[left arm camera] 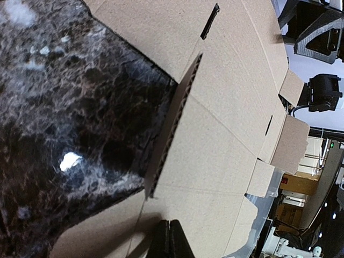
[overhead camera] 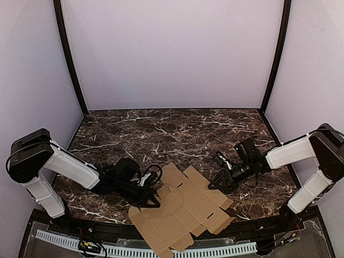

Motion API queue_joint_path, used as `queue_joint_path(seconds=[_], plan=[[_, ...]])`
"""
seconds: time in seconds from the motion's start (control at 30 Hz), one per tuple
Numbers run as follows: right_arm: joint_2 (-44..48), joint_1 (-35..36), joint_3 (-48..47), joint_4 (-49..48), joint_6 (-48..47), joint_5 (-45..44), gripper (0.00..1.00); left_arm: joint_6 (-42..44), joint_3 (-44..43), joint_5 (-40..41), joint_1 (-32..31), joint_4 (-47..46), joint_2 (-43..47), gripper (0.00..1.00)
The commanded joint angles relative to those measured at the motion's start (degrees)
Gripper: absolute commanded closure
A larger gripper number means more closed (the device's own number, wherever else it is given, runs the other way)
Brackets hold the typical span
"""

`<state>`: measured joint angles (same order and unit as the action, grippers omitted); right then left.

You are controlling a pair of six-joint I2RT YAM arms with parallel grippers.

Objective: Fold the paper box

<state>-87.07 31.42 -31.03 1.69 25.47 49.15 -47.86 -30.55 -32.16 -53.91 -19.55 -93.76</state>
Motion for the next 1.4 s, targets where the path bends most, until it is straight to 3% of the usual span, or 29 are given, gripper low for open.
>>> queue_joint_path(seconds=[0.0,0.27,0.37,0.53,0.63,0.73,0.83,1.1,1.23,1.37], plan=[[-3.7,1.0,-2.6,-1.4,-1.0,2.1,0.67,-0.1,1.4,0.3,-0.5,-0.6,-0.5,0.99],[-4.6,1.6,-5.0,0.9,-2.8,2.3,0.85,-0.3,1.9,0.7,-0.7,-0.5,-0.2,0.99],[-4.0,1.7,-6.9,3.9,-4.8,1.3,1.0,-0.2,1.6,0.8,-0.7,-0.4,0.1,0.99],[-2.0,3.9,-12.9,12.9,-9.6,-6.4,1.0,1.2,-0.7,1.4,-0.7,3.0,2.3,0.98],[-1.4,5.1,-18.6,19.6,-12.9,-12.7,1.0,3.2,-4.7,3.5,-0.6,7.8,5.1,0.88],[-1.7,6.7,-24.9,27.6,-17.1,-20.7,1.0,7.2,-9.1,7.5,-0.6,17.3,11.0,0.63],[-2.5,9.0,-30.1,31.9,-21.8,-27.3,1.0,11.7,-14.6,15.1,-0.6,26.1,16.1,0.48],[-5.0,15.2,-39.3,36.4,-36.9,-40.3,1.0,19.5,-25.3,34.2,-0.2,46.9,28.2,0.36],[-6.8,17.8,-43.3,38.7,-42.9,-47.4,1.0,20.1,-25.7,43.4,-0.2,51.0,30.9,0.34],[-7.6,20.5,-45.1,38.8,-49.4,-55.1,1.0,18.5,-23.0,45.9,-0.2,49.4,33.6,0.34]])
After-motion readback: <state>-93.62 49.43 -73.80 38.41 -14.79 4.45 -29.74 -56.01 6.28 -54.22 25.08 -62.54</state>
